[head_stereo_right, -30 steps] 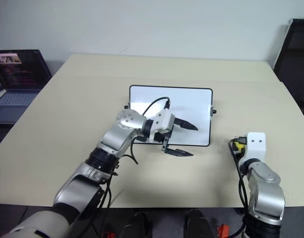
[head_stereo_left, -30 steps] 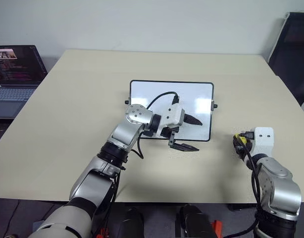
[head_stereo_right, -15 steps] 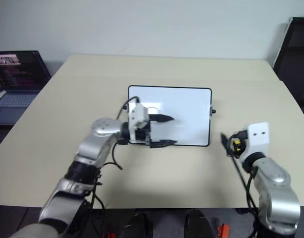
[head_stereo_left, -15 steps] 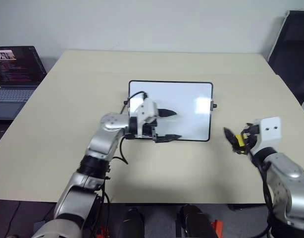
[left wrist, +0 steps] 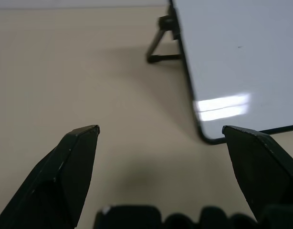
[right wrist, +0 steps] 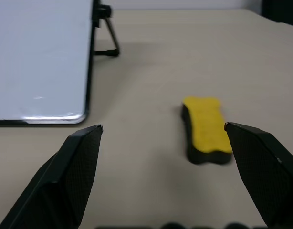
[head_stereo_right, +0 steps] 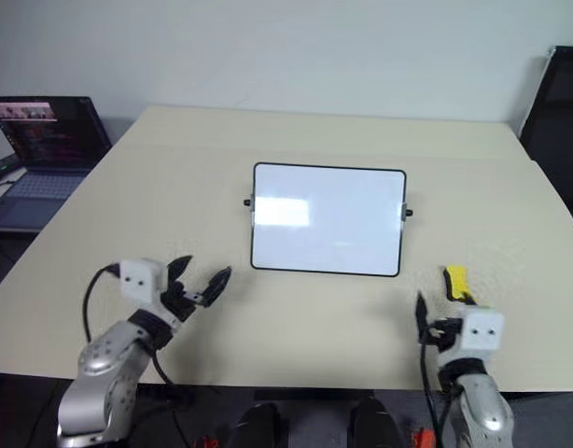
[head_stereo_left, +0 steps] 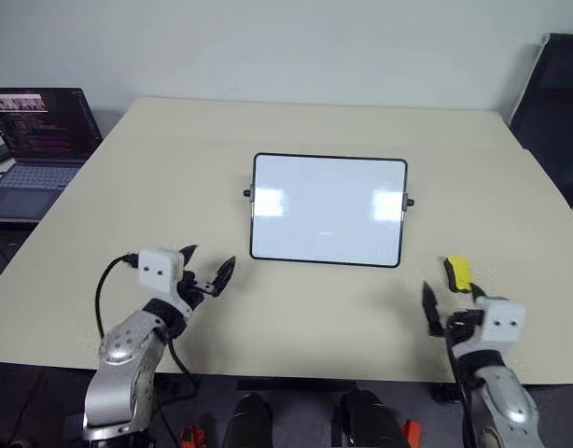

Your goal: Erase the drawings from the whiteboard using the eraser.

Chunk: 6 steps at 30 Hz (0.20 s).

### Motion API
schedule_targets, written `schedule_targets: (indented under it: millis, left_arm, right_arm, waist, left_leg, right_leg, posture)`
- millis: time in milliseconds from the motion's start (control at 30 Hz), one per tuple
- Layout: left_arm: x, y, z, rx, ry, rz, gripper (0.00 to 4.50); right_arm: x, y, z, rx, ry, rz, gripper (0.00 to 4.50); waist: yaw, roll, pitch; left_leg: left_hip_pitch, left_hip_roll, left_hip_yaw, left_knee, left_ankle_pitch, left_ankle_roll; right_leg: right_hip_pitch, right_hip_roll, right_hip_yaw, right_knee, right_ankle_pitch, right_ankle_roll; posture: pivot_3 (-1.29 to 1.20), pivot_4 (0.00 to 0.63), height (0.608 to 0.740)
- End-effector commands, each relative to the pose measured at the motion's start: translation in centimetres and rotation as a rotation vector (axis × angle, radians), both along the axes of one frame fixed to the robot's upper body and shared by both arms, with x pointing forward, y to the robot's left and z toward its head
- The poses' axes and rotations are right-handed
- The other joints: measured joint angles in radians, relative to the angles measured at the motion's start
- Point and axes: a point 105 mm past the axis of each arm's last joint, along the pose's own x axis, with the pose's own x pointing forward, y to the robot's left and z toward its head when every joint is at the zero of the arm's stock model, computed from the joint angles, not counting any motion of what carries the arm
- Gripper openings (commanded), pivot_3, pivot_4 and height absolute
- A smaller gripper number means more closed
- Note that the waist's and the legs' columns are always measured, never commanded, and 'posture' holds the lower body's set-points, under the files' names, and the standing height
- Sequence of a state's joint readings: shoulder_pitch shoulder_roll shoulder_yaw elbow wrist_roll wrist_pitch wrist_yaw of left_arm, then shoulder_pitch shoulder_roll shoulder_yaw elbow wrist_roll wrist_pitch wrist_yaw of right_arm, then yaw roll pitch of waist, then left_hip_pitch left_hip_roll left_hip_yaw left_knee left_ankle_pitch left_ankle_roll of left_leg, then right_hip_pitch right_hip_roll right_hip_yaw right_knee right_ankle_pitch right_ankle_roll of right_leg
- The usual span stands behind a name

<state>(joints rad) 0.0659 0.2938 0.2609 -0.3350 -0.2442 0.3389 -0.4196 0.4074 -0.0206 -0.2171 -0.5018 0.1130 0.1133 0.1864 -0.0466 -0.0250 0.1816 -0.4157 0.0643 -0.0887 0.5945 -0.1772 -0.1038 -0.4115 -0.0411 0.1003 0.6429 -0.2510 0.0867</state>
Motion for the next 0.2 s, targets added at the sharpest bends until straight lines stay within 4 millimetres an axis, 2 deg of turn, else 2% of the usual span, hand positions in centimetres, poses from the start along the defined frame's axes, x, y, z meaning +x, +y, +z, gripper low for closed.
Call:
schedule_targets:
  millis: [33, 200]
  left_arm:
    - [-0.58, -0.33, 0.46, 0.009, -0.027, 0.005, 4.5]
    - [-0.38, -0.58, -0.3, -0.016, -0.012, 0.012, 4.5]
  right_arm:
    - [-0.87, -0.11, 0.73, -0.007, -0.048, -0.007, 4.46]
    - [-0.44, -0.8, 0.01, -0.025, -0.01, 0.006, 4.46]
  waist:
    - [-0.004, 0.0, 0.0]
    - [-0.01, -0.001, -0.001]
  left_leg:
    - [0.0, 0.0, 0.001, 0.0, 0.0, -0.001]
    - [0.0, 0.0, 0.005, 0.0, -0.001, -0.002]
  right_leg:
    - [-0.001, -0.001, 0.0, 0.0, 0.0, 0.0]
    - [-0.003, -0.003, 0.0, -0.001, 0.0, 0.0]
  posture:
    - [0.0, 0.15, 0.74]
    - [0.0, 0.15, 0.74]
